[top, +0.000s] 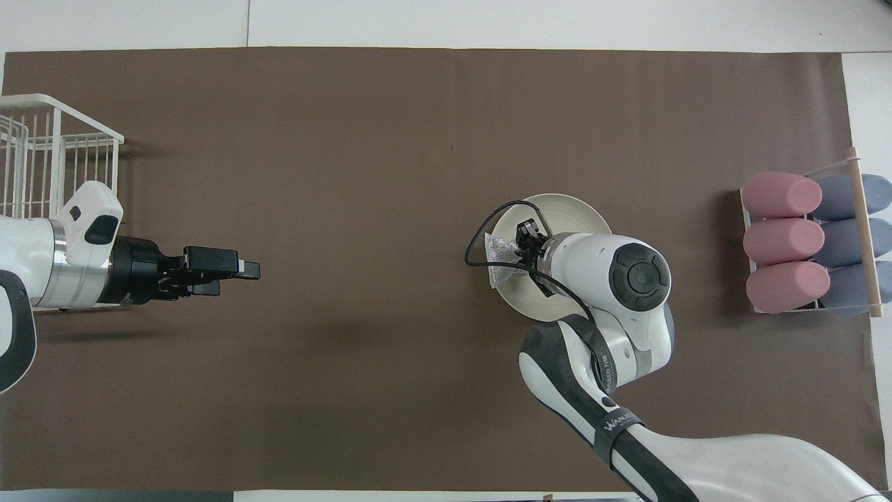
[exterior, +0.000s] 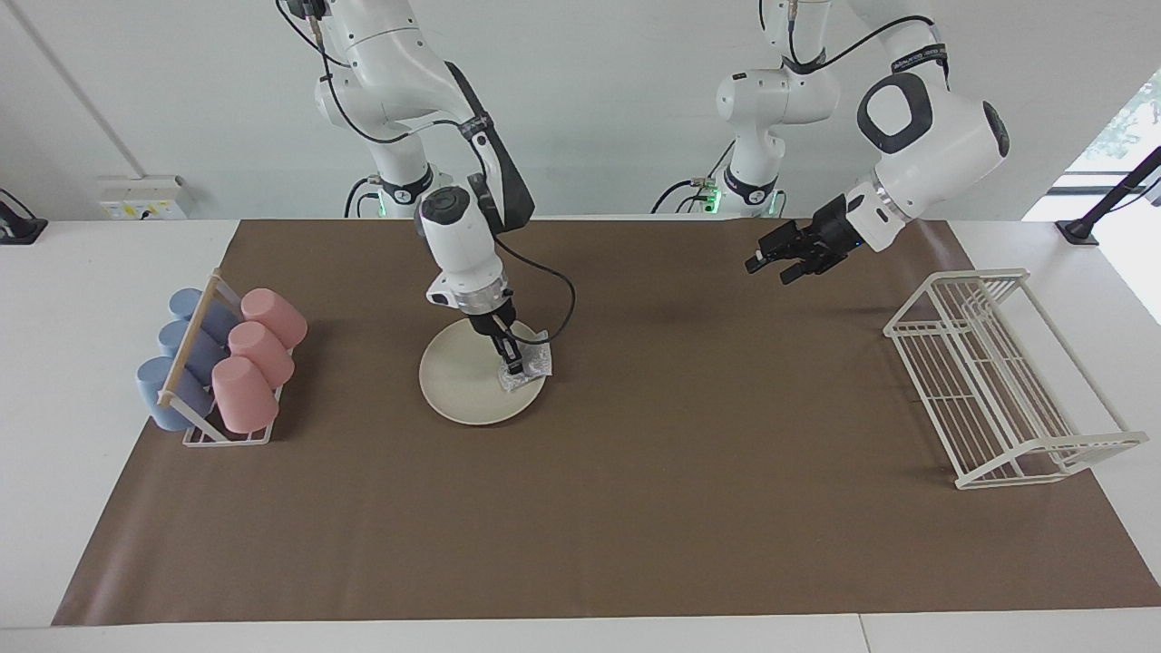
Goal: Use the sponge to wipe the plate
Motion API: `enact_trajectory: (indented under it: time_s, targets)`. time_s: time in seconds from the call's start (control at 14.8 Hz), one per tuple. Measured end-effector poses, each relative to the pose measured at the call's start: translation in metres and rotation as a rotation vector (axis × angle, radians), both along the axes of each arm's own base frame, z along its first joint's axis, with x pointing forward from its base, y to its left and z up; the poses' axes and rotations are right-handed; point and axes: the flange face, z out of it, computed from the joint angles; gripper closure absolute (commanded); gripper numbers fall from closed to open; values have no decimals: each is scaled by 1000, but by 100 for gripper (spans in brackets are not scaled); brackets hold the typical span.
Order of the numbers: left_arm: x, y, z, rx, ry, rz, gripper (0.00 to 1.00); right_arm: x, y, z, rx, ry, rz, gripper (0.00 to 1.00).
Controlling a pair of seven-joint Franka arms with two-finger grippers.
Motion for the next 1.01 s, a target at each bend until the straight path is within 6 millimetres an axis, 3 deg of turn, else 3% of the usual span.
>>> enact_trajectory:
  time_s: [0.14,0.34,0.47,0.61,0.81,1.01]
  targets:
    - [0,0,0,0,0,2,0,12,1,30,-11,45,6,100]
    - [0,0,0,1,3,6,0,16,8,116,-35,124,35,100]
    - [0,-3,1,-12,4,10,0,4,10,176,-44,152,8,100]
    - [1,-12,6,-120,14,55,0,-14,7,217,-63,185,-3,100]
    - [4,-29,17,-318,34,126,0,-32,7,242,-81,223,-35,100]
    - [2,-54,27,-489,41,142,0,-45,33,241,-81,237,-66,100]
